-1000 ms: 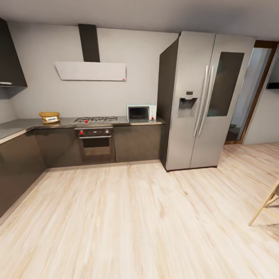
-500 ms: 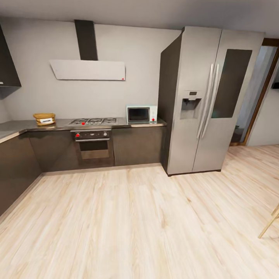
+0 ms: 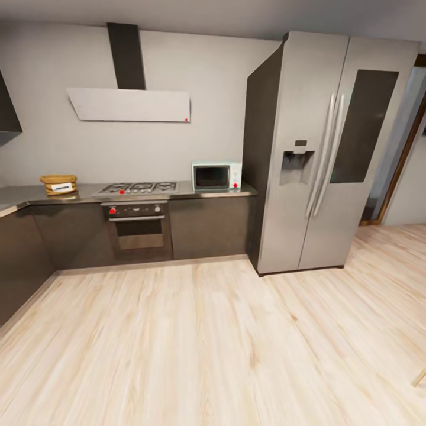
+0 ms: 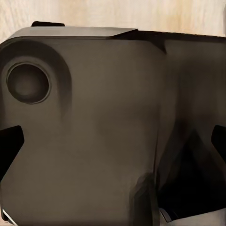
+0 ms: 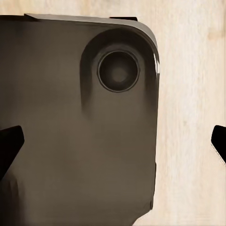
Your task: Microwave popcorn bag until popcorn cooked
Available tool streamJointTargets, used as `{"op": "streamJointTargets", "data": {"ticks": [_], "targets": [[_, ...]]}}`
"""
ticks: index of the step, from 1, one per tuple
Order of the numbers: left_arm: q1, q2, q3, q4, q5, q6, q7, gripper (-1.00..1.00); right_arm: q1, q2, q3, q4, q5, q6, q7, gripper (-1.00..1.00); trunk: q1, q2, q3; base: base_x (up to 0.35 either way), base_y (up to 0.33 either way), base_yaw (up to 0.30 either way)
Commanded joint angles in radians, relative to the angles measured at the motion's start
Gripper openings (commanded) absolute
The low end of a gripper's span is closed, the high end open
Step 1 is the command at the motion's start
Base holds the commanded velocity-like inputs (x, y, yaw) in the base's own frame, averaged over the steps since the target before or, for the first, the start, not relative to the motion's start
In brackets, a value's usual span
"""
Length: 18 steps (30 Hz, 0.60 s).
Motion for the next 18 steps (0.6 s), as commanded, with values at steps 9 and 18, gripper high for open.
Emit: {"op": "streamJointTargets", "data": {"ticks": [9, 18], "targets": [[0.000, 0.000, 0.000, 0.000, 0.007, -0.003, 0.000, 1.00, 0.000, 0.000, 0.000, 0.000, 0.000, -0.004, -0.001, 1.00, 0.001, 0.000, -0.001, 0.322, 0.000, 0.000], [0.000, 0.001, 0.000, -0.001, 0.007, -0.003, 0.000, 1.00, 0.000, 0.000, -0.001, 0.000, -0.001, -0.005, -0.001, 1.00, 0.001, 0.000, -0.001, 0.322, 0.000, 0.000]]}}
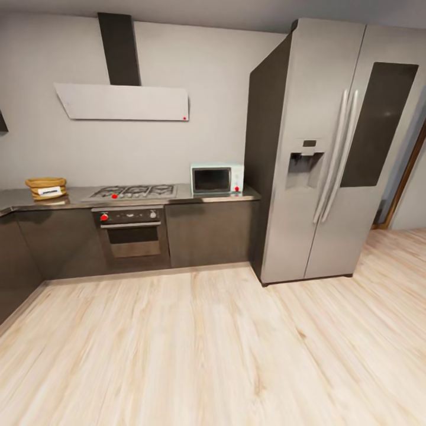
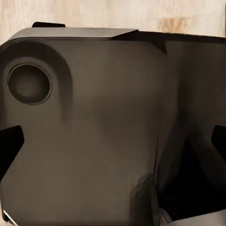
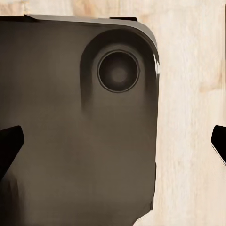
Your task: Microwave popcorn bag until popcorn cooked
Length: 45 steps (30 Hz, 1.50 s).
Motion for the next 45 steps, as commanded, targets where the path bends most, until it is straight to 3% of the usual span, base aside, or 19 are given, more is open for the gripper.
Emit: {"op": "streamJointTargets", "data": {"ticks": [1, 45], "targets": [[0.000, -0.001, 0.000, 0.000, 0.007, -0.003, 0.000, 1.00, 0.000, 0.000, 0.000, 0.000, -0.001, -0.004, -0.001, 1.00, 0.001, 0.000, -0.001, 0.322, 0.000, 0.000], [0.000, -0.001, 0.000, 0.000, 0.007, -0.003, 0.002, 1.00, 0.000, 0.001, -0.001, 0.000, 0.000, -0.005, -0.001, 1.00, 0.001, 0.000, -0.001, 0.322, 0.000, 0.000]]}}
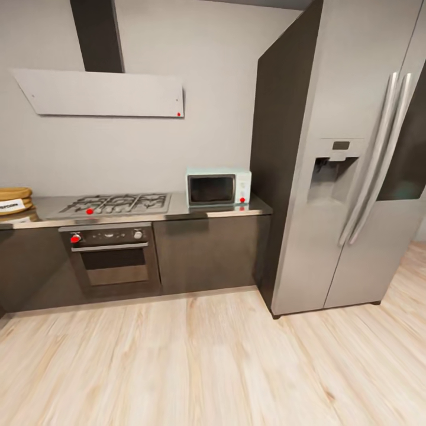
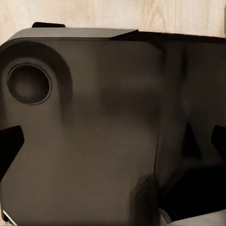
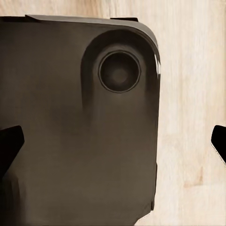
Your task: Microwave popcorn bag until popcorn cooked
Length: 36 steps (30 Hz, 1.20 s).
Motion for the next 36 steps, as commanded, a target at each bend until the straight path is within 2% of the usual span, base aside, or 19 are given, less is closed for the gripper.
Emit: {"op": "streamJointTargets", "data": {"ticks": [1, 14, 36], "targets": [[0.000, 0.000, 0.000, 0.000, 0.007, -0.003, 0.000, 1.00, 0.000, 0.000, 0.000, 0.000, 0.000, -0.004, -0.001, 1.00, 0.001, 0.000, -0.001, 0.322, 0.000, 0.000], [0.000, 0.000, 0.000, 0.000, 0.007, -0.004, 0.002, 1.00, 0.000, -0.001, -0.001, 0.000, -0.003, -0.003, -0.001, 1.00, 0.001, 0.000, -0.001, 0.322, -0.044, 0.000], [0.000, 0.000, 0.000, 0.000, 0.007, -0.004, 0.002, 1.00, 0.000, -0.001, 0.004, 0.000, -0.001, -0.003, -0.001, 1.00, 0.001, 0.000, -0.001, 0.322, -0.123, 0.000]]}}
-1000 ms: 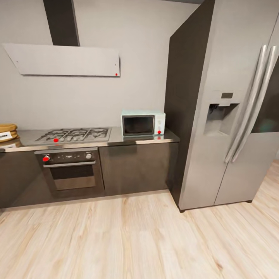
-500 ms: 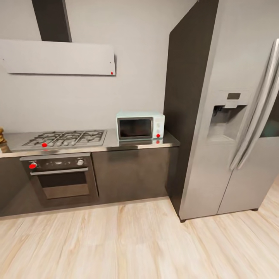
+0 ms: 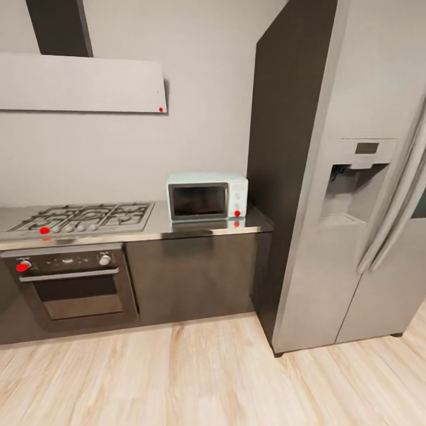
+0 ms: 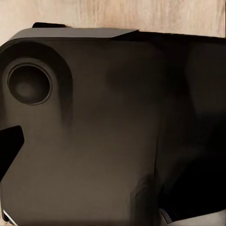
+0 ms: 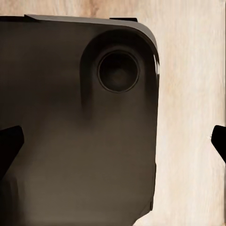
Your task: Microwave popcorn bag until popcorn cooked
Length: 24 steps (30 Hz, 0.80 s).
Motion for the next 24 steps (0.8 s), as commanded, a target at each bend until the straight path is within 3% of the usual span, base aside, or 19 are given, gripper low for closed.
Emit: {"op": "streamJointTargets", "data": {"ticks": [1, 11, 24], "targets": [[0.000, 0.000, 0.000, 0.000, 0.007, -0.003, 0.001, 1.00, 0.000, 0.000, 0.000, 0.000, -0.001, -0.004, -0.001, 1.00, 0.001, 0.000, -0.001, 0.322, -0.126, 0.000], [0.000, 0.000, 0.000, -0.001, 0.005, -0.009, -0.001, 1.00, 0.000, 0.000, -0.003, 0.000, 0.000, -0.003, -0.001, 1.00, 0.001, 0.000, -0.001, 0.310, -0.087, 0.029], [0.000, 0.000, 0.001, -0.003, 0.005, -0.012, -0.001, 1.00, 0.000, 0.000, -0.002, 0.000, -0.001, -0.004, -0.001, 1.00, 0.001, 0.000, -0.001, 0.023, -0.001, 0.259]]}}
